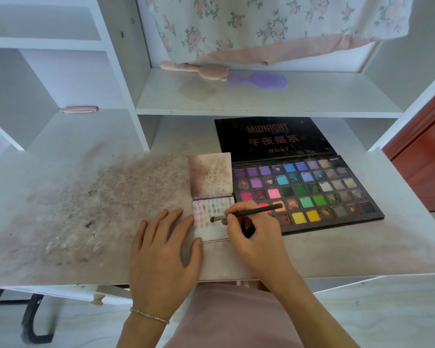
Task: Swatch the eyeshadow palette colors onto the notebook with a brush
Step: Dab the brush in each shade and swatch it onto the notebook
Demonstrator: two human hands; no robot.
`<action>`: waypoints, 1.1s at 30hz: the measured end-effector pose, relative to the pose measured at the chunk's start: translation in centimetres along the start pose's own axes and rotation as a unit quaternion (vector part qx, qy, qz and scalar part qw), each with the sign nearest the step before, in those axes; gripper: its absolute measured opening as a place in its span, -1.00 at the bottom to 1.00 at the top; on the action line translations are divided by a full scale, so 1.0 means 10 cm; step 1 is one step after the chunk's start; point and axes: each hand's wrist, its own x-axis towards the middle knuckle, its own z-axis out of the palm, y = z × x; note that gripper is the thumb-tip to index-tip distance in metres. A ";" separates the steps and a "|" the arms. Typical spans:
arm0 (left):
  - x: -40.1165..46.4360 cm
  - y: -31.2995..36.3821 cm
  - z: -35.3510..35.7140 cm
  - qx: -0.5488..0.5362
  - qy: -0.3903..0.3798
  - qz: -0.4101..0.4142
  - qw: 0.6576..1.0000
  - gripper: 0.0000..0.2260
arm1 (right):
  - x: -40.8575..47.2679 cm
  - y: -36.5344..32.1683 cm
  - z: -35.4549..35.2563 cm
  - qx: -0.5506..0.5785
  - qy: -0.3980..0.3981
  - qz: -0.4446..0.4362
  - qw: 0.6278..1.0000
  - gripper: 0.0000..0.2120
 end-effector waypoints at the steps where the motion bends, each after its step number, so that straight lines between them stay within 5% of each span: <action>1: 0.00 0.00 0.00 0.000 0.001 0.000 1.000 -0.60 | 0.00 0.00 0.00 -0.002 -0.002 0.000 1.000 -0.83; 33: -0.01 -0.01 0.01 0.004 0.002 0.002 1.000 -0.60 | 0.00 0.02 -0.01 -0.038 -0.028 0.017 0.999 -0.88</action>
